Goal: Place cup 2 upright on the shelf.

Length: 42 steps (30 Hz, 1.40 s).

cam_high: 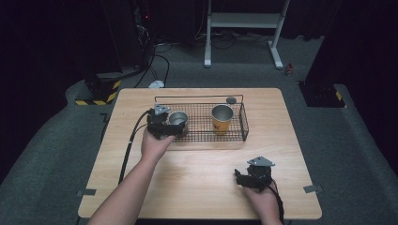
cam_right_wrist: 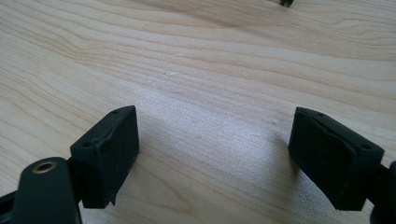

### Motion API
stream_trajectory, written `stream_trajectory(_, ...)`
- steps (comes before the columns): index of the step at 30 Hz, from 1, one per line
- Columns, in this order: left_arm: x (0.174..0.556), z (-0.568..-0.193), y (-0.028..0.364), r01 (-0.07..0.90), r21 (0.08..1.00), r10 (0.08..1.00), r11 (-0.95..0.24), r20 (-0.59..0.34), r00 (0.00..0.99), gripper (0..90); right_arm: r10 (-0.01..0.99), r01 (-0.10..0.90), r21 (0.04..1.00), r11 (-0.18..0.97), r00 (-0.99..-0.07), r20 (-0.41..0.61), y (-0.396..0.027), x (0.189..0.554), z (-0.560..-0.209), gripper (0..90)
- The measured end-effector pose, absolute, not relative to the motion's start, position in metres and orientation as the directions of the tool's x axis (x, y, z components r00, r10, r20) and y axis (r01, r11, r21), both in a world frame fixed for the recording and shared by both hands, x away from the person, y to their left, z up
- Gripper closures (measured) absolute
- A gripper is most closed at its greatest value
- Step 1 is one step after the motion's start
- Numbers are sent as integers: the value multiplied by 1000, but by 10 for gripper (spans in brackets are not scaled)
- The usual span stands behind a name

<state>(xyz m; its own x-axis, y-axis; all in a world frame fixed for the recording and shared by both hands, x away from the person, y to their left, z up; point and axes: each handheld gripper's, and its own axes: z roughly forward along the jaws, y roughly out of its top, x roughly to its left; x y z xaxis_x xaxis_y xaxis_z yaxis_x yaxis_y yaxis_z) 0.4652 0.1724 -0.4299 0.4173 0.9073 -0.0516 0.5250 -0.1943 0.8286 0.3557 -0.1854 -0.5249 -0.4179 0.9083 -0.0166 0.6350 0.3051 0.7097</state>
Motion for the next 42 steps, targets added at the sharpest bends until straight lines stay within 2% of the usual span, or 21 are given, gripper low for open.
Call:
stream_trajectory(14, 436, -439, 189, 535, 820, 900, -205, -56, 431, 65, 908, 634, 710, 307, -419, -18, -186, 356, -525, 160)
stream_trajectory(27, 393, -464, 211, 543, 807, 882, -233, -59, 467, 64, 908, 635, 709, 305, -419, -15, -185, 355, -525, 164)
stream_trajectory(32, 381, -476, 224, 563, 787, 886, -253, -45, 461, 64, 910, 638, 709, 301, -415, -13, -185, 355, -525, 169)
stream_trajectory(42, 356, -513, 248, 640, 712, 876, -288, -74, 476, 47, 909, 638, 709, 301, -416, -12, -185, 355, -525, 169)
